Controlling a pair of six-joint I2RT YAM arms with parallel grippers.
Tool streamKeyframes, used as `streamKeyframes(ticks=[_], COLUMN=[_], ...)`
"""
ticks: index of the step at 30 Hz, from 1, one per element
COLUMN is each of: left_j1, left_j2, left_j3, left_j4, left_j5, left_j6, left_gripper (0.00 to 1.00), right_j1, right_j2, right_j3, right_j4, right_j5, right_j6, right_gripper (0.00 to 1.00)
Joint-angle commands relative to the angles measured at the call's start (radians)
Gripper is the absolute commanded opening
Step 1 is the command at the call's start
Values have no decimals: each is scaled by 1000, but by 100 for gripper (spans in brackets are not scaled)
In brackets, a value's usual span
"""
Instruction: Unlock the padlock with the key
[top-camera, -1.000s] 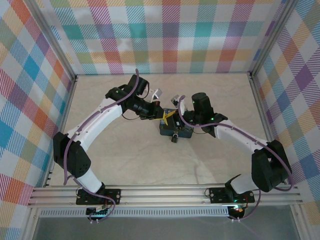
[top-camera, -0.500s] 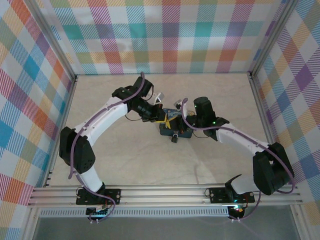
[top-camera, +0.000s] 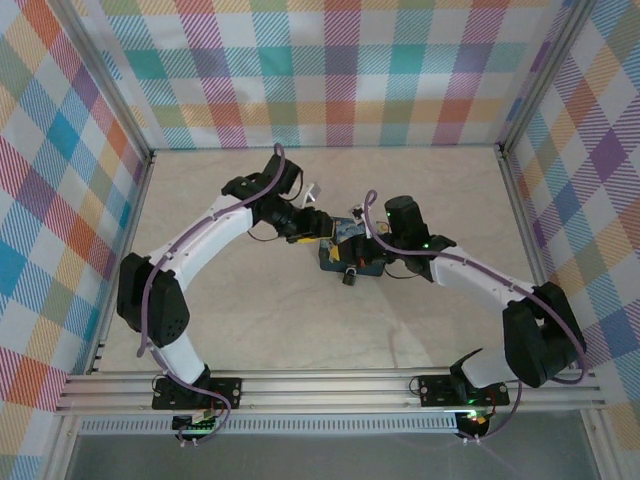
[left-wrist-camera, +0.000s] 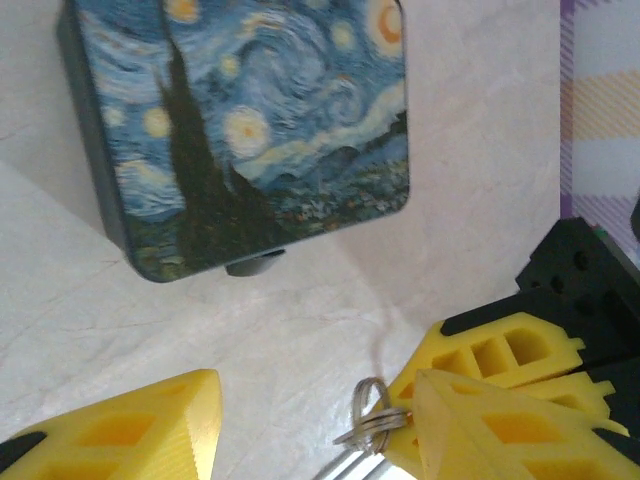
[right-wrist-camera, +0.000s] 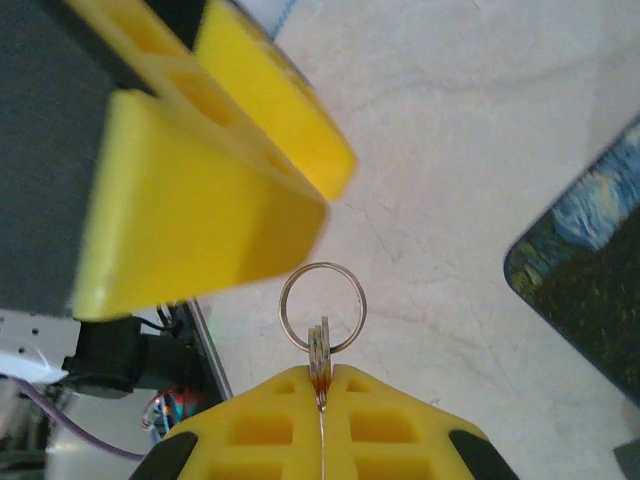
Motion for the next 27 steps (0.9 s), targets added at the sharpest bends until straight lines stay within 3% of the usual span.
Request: streamKeyframes(ticks=[1, 6, 12, 18, 27], left_j1=[29, 29, -7, -41, -62], left_j2=[-76, -161, -223, -236, -218], left_j3=[-93, -240, -393, -433, -437], left_j4=[105, 260, 463, 557, 552], left_j5=[-12, 23, 48, 42, 32], left_j6=[-85, -203, -406, -528, -553], left_gripper=[52, 45, 34, 24, 23], right_j1=[0, -3, 1, 7, 17], right_j2=[25, 38, 47, 57, 89], right_j3=[38, 50, -24, -35, -61], right_j4=[-31, -36, 124, 135, 242], right_j5=[24, 102, 193, 278, 296], right_j6=[209, 412, 686, 750, 826], right_gripper=[6, 9, 8, 8, 8])
